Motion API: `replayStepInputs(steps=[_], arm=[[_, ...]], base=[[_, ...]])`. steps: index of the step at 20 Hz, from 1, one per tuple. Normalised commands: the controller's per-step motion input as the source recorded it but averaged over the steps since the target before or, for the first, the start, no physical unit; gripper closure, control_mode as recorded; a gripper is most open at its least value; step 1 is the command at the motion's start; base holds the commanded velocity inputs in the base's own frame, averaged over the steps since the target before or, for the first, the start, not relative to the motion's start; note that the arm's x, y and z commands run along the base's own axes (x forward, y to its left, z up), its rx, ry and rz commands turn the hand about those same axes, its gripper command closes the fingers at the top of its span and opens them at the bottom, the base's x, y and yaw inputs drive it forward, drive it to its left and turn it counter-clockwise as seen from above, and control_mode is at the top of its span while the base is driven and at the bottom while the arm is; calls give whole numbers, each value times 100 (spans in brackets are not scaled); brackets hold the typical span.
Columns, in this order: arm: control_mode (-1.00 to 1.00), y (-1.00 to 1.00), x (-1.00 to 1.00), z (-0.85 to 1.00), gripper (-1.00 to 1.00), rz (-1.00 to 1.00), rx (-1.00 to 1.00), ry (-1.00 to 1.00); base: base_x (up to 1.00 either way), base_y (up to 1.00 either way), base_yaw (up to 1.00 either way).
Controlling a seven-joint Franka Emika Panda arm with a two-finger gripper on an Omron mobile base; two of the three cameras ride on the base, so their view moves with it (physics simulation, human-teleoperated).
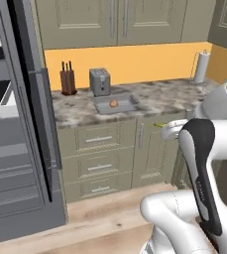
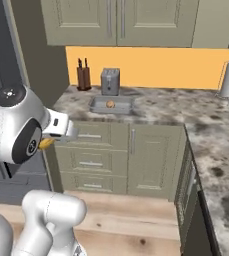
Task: Pick the peach and banana from the fridge and place them inside the tupperware on the counter.
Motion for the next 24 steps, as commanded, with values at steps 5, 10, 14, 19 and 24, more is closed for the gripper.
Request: replayStepInputs(steps=[5,10,14,19,24], arm=[[100,0,0,0,100,0,0,0],[100,0,0,0,100,0,0,0],[100,0,0,0,100,0,0,0],[100,0,0,0,100,0,0,0],[100,0,0,0,100,0,0,0]], base=[[75,-20,0],[92,-14,0],[81,-30,0],[66,-37,0],[57,-18,0]])
